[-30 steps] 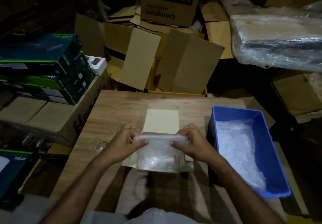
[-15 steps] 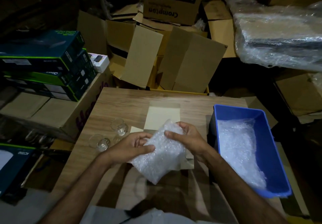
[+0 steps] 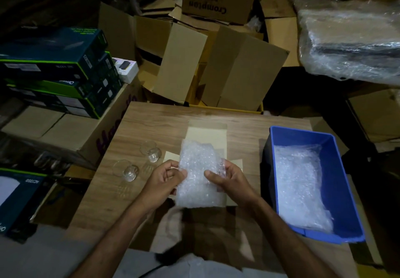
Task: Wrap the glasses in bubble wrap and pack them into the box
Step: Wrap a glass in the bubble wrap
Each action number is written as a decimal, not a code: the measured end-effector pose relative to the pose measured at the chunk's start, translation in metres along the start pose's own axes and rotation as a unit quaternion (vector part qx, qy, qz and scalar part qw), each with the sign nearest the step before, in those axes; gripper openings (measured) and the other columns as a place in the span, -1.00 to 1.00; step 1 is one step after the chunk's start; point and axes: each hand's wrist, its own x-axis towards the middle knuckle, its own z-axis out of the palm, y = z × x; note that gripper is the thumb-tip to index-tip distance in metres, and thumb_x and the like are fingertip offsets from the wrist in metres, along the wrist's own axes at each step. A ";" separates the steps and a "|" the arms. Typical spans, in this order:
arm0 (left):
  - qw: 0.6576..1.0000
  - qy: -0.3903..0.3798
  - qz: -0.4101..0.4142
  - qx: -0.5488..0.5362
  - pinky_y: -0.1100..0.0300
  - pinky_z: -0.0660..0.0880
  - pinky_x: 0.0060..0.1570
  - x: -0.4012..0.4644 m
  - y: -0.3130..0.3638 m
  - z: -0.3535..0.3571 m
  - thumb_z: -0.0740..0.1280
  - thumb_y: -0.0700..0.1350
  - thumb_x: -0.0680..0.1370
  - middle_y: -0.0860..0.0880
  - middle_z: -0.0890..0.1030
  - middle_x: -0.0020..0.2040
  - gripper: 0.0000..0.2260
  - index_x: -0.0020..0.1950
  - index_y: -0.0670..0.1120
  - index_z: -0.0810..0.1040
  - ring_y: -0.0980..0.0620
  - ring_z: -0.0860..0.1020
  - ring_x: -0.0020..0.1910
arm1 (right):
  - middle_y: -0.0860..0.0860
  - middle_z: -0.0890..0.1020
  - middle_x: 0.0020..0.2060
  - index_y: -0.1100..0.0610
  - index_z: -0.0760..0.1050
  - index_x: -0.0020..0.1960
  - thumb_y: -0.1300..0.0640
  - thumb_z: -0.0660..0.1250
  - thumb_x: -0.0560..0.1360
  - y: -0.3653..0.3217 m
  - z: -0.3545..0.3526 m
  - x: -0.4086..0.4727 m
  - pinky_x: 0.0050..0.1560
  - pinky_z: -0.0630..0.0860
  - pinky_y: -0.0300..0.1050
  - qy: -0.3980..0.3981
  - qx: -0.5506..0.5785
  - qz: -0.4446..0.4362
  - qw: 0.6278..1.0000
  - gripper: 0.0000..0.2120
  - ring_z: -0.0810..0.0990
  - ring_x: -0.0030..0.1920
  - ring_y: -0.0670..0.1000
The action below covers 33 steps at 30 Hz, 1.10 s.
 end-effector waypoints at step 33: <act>0.995 -0.082 -0.002 -0.050 0.12 0.67 -0.18 0.004 -0.032 -0.085 0.37 -0.27 0.59 -0.10 0.66 0.23 -0.60 0.42 -0.03 0.50 -0.18 0.69 0.06 | -0.08 0.64 0.12 0.08 0.58 0.20 0.29 0.35 0.59 0.044 0.059 0.054 -0.22 0.68 -0.04 -0.018 -0.257 -0.234 0.937 -0.77 0.68 0.06 0.03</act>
